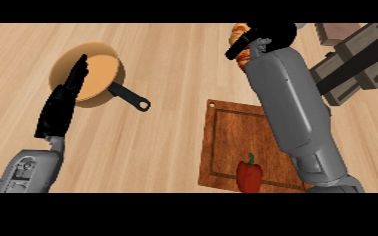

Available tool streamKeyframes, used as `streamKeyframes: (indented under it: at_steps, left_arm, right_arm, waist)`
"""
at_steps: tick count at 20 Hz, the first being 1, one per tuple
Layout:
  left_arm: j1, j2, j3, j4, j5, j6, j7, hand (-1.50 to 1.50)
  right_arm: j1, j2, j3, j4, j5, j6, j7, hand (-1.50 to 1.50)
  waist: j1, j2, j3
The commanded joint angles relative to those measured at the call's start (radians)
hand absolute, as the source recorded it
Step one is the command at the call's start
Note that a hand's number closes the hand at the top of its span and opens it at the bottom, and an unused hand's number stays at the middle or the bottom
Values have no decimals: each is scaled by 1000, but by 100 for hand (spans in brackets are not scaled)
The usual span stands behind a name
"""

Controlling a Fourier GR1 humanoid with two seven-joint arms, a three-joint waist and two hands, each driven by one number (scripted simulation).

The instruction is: Pick the croissant from the cutting board and place it in the tiered basket

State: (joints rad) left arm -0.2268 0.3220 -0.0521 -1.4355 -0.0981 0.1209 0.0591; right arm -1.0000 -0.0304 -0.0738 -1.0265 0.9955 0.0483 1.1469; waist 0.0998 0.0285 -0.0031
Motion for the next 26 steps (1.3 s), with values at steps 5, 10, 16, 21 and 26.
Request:
streamKeyframes:
  at_steps: [5,10,16,21,26]
  left_arm:
    - [-12,-12,-10,11,-3,-3,0,0]
    - [-38,-19,-12,18,-25,19,28,0]
    - [-1,-13,-8,27,-25,10,-6,0]
    - [-21,4,18,37,-6,-10,1,0]
    - [-12,-38,-4,23,-35,33,14,0]
  right_arm:
    - [-316,-116,-50,113,281,-198,197,150]
    - [-463,-177,-75,220,413,-221,191,150]
    - [-638,-246,-94,416,523,-64,186,150]
    - [-725,-303,-193,520,491,-102,115,150]
    - [-744,-333,-217,627,518,-119,61,150]
  waist:
    - [16,3,-5]
    - [6,5,-3]
    - [-16,-5,-3]
    - [-27,-4,0]
    - [-33,-3,0]
